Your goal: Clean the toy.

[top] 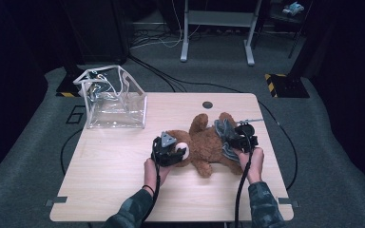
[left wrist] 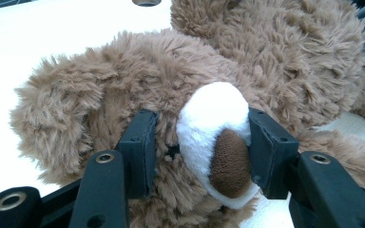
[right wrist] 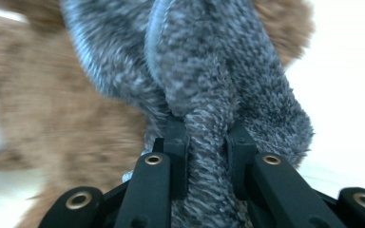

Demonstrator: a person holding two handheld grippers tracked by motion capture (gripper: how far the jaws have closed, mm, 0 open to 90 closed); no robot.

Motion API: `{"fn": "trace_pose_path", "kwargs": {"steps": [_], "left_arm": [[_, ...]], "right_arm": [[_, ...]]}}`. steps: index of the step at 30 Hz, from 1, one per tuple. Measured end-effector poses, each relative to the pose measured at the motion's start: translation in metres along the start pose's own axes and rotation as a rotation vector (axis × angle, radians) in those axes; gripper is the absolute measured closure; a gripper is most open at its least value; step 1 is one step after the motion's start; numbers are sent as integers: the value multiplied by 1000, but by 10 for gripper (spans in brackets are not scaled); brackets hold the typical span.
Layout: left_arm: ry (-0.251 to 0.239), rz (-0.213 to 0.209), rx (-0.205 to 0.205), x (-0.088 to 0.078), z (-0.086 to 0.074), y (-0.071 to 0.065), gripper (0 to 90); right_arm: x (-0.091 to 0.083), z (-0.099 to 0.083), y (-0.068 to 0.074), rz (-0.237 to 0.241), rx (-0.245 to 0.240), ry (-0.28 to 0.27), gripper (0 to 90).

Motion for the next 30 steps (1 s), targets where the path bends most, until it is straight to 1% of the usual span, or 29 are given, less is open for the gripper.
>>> {"fn": "trace_pose_path", "kwargs": {"steps": [2, 3, 4, 5, 6, 7, 8, 9, 10, 11, 12, 13, 14, 15, 16, 17, 18, 19, 20, 21, 22, 23, 24, 25, 26, 27, 28, 29, 30], "left_arm": [[1, 0, 2, 0, 0, 0, 495], [3, -1, 4, 0, 0, 0, 495], [4, 0, 6, 0, 0, 0, 495], [4, 0, 6, 0, 0, 0, 495], [5, 0, 6, 0, 0, -1, 495], [5, 1, 6, -1, 0, -1, 495], [5, 1, 6, -1, 0, -1, 495], [7, 3, 6, -1, 0, -1, 495], [6, 1, 5, -1, 0, -1, 495], [6, 1, 5, -1, 0, -1, 495], [4, 0, 4, -1, 0, -1, 495], [5, 1, 4, -1, 0, -1, 495], [6, 2, 3, -1, 0, -1, 495], [6, 2, 3, -1, 0, -1, 495], [6, 4, 2, -1, 0, -1, 495], [6, 4, 2, 0, 0, -1, 495], [6, 6, 0, 0, 0, -1, 495], [6, 6, 0, 0, 0, -1, 495], [6, 7, 0, 0, 0, -1, 495], [7, 8, -1, 0, 0, -1, 495], [7, 8, -1, 0, 0, -1, 495], [8, 10, -1, 0, 0, -2, 495], [14, 16, -1, 0, 1, -2, 495], [14, 16, -1, 0, 1, -2, 495], [19, 27, 3, 0, 2, -4, 495], [22, 28, 4, 0, 2, -4, 495], [22, 28, 4, 0, 2, -4, 495], [22, 30, 1, 1, 2, -4, 495], [22, 30, 1, 1, 2, -4, 496]], "right_arm": [[8, -2, -8, -58, 9, 21, 759], [12, -3, -13, -70, 14, 33, 759], [15, -4, -18, -93, 12, 39, 759], [15, -4, -18, -93, 12, 39, 759], [19, -5, -27, -142, 10, 50, 758], [20, -6, -30, -161, 14, 57, 757], [20, -6, -30, -161, 14, 57, 757], [17, -5, -35, -179, 23, 67, 756], [12, -5, -36, -177, 25, 58, 755], [12, -5, -36, -177, 25, 58, 755], [5, -3, -36, -176, 14, 40, 753], [-14, -1, -32, -154, -2, 1, 750], [-24, 1, -27, -139, -4, -24, 750], [-24, 1, -27, -139, -4, -24, 750], [-34, 2, -22, -113, -11, -44, 750], [-50, 3, -9, -71, -37, -79, 750], [-55, 2, -2, -49, -46, -80, 750], [-55, 2, -2, -49, -46, -80, 750], [-57, 2, 5, -28, -58, -82, 749], [-52, -3, 16, -7, -83, -68, 750], [-52, -3, 16, -7, -83, -68, 750], [-45, -6, 21, -14, -96, -46, 749], [-29, -15, 27, -28, -104, 2, 749], [-29, -15, 27, -28, -104, 2, 749], [-16, -21, 26, -73, -123, 12, 750], [-14, -22, 24, -78, -110, 6, 750], [-14, -22, 24, -78, -110, 6, 750], [-13, -24, 18, -113, -132, 12, 750], [-13, -24, 18, -113, -132, 12, 750]]}}
Point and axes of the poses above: each handheld gripper's, and its own axes: x roughly forward along the jaws, z roughly out of its top, y roughly to its left, the point moved 2 cm from there along x, roughly forward along the jaws, and after that the axes turned 15 degrees about x, right-handed, at the moved point
